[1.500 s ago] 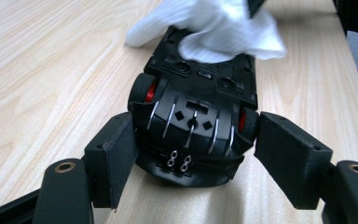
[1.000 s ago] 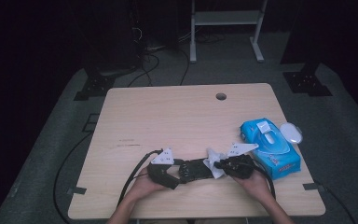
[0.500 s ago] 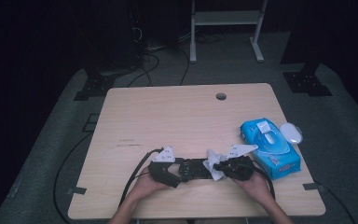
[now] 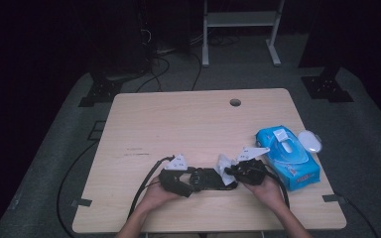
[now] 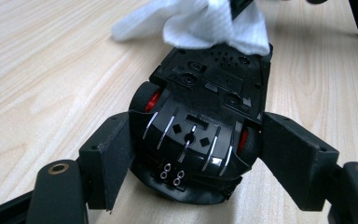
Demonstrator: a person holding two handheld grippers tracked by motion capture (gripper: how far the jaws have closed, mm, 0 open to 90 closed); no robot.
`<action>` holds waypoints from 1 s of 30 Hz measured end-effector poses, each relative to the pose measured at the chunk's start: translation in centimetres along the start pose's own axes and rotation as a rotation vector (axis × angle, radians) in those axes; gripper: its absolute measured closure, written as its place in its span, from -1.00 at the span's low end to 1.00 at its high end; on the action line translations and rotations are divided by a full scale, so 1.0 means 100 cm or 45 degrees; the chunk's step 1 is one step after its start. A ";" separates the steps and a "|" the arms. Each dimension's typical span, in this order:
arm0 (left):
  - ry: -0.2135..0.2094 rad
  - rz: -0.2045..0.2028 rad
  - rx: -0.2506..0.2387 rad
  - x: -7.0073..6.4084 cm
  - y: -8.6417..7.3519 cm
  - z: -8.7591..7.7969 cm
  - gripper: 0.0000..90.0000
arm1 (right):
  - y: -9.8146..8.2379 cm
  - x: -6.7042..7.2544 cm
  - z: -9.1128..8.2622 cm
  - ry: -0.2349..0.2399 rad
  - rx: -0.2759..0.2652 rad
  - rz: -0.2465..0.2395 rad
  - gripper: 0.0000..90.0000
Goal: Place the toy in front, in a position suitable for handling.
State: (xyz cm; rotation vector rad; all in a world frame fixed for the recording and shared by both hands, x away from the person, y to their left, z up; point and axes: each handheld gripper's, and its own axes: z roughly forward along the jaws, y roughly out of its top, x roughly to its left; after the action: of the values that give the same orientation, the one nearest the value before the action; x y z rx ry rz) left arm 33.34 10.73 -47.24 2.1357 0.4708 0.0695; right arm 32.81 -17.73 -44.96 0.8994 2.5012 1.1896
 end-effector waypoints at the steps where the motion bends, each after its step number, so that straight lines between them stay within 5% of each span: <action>1: -0.002 -0.005 0.008 0.000 0.000 0.000 -0.42 | -0.001 -0.001 -0.003 0.019 -0.009 0.006 0.86; 5: -0.029 -0.039 0.006 0.003 0.000 -0.002 -0.42 | -0.001 0.010 -0.004 0.132 -0.033 -0.002 0.85; 8: -0.046 -0.075 0.004 0.004 0.000 -0.005 -0.43 | -0.004 0.018 0.002 0.115 0.007 -0.068 0.84; 22: -0.095 -0.281 0.032 0.020 -0.004 -0.011 -0.49 | -0.009 0.016 0.002 0.128 0.000 -0.078 0.84; 26: -0.143 -0.388 0.039 0.025 -0.005 -0.012 -0.45 | -0.009 0.016 0.002 0.126 -0.007 -0.092 0.84; 30: -0.191 -0.556 0.024 0.033 -0.006 -0.011 -0.39 | -0.010 0.017 0.002 0.124 -0.009 -0.123 0.84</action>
State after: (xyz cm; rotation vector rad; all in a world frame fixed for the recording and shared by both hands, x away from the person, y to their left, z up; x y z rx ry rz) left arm 35.93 13.08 -47.46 1.9927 0.8377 -0.3401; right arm 31.17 -17.07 -45.71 0.7260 2.5823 1.2386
